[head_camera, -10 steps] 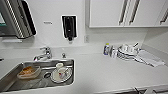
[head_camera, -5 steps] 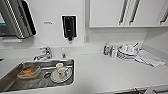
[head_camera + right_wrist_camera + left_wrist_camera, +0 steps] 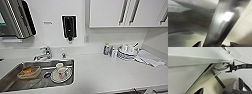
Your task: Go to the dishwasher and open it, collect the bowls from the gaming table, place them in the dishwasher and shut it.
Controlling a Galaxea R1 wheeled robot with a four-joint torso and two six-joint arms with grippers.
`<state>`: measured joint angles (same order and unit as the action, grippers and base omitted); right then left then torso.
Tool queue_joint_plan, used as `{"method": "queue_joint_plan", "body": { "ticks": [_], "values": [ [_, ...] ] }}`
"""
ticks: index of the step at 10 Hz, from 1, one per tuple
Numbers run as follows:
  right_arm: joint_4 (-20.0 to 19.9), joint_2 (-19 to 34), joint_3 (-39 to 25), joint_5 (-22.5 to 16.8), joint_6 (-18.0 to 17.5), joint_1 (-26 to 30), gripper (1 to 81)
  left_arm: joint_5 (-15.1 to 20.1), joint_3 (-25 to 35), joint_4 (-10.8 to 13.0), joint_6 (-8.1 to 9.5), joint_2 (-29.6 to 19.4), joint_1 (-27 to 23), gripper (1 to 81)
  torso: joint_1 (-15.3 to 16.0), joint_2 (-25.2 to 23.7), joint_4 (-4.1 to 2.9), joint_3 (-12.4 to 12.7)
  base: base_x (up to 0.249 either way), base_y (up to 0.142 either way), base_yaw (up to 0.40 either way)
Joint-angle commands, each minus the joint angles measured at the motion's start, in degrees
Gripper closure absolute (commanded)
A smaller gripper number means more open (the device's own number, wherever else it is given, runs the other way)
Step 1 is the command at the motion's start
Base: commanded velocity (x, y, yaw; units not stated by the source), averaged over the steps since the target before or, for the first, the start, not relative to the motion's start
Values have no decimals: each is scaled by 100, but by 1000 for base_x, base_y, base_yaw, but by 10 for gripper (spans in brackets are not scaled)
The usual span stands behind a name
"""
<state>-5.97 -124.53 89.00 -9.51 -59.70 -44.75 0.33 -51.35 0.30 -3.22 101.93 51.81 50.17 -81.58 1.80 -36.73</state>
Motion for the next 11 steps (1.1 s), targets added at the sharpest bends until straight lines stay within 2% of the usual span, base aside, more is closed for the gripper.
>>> {"method": "queue_joint_plan", "body": {
  "ticks": [1, 7, 11],
  "values": [
    [210, 197, -86, -587, 2, 295, 10, 134, 142, 22, -39, -224, -483, 10, 0, 0, 0, 0, 0, 0, 0],
    [650, 716, -455, -587, 2, -100, 10, 143, 63, 5, -39, -215, -483, 10, 0, 2, 0, 0, 0, 0, 0],
    [817, 663, -376, -578, 2, -417, 10, 143, 63, -22, -39, -233, -483, 10, 0, 2, 0, 0, 0, 0, 0]
  ]
}}
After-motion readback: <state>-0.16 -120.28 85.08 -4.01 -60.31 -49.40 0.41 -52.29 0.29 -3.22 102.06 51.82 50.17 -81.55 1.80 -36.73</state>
